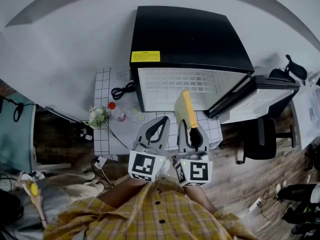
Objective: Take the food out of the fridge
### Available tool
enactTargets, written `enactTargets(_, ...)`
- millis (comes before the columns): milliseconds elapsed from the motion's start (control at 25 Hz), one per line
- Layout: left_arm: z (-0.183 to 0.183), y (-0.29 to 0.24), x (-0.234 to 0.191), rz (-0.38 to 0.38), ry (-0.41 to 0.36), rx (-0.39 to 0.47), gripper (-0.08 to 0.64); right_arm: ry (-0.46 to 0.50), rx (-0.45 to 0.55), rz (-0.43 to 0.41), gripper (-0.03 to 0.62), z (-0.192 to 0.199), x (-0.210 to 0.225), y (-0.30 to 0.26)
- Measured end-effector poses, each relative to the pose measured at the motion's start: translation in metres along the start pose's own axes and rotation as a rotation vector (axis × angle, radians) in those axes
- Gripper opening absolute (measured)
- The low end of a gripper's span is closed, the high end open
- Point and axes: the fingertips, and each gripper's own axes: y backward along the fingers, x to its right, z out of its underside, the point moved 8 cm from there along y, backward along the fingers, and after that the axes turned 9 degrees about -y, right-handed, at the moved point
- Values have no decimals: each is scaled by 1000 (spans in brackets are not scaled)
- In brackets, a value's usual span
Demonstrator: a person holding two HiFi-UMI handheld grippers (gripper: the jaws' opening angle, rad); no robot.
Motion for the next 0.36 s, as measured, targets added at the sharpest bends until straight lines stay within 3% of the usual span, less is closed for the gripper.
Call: enactTargets(360,0,3,1,-1,21,-15,5,3,-13,8,84,-2,0,3)
